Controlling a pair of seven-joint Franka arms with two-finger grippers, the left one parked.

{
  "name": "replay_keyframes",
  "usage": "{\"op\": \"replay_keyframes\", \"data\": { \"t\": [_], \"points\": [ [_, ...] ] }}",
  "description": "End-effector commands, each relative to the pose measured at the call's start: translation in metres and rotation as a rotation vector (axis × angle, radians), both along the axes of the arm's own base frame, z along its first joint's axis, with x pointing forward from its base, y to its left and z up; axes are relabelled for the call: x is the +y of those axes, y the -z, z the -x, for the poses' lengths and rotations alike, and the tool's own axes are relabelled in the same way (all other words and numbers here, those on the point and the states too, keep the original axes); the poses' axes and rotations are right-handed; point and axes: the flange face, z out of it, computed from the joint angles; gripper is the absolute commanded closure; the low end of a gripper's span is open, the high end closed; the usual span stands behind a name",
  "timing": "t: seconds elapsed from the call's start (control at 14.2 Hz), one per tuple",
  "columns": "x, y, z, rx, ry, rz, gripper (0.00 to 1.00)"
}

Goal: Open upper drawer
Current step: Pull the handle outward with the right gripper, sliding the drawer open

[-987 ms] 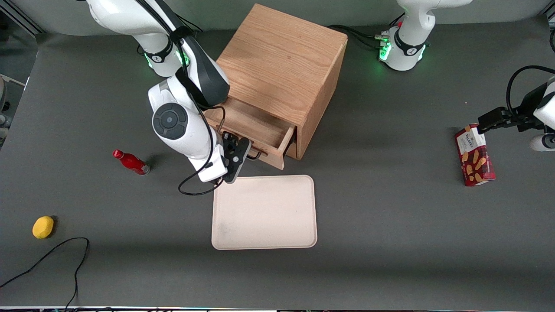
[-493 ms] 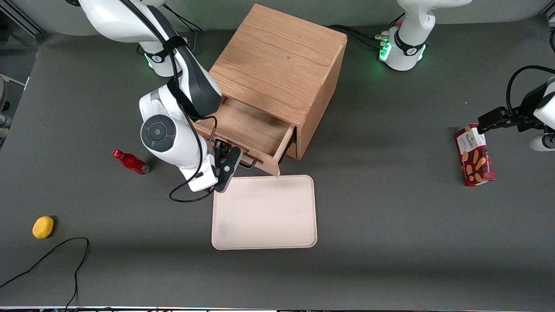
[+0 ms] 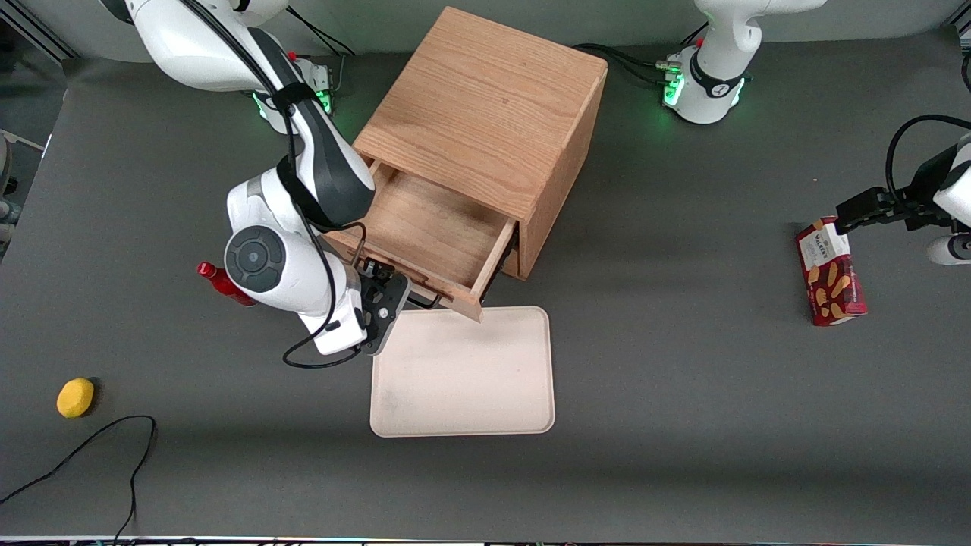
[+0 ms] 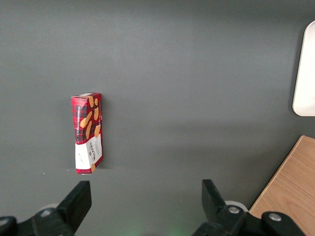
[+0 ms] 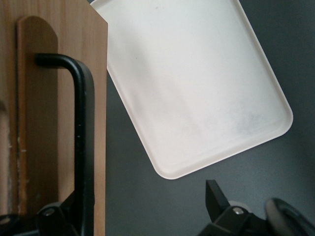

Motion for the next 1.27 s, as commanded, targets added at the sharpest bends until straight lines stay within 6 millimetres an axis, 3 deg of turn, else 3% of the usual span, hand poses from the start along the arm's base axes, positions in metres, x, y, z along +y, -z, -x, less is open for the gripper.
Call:
{"op": "replay_keyframes", "data": {
  "t": [0.0, 0.63, 1.2],
  "points": [
    [0.009, -0.006, -0.016, 0.012, -0.028, -0.027, 0.00],
    [0.003, 0.002, -0.035, -0.004, -0.026, -0.034, 0.00],
    [-0.016, 0.010, -0.051, -0.011, -0.015, -0.039, 0.00]
  ]
}}
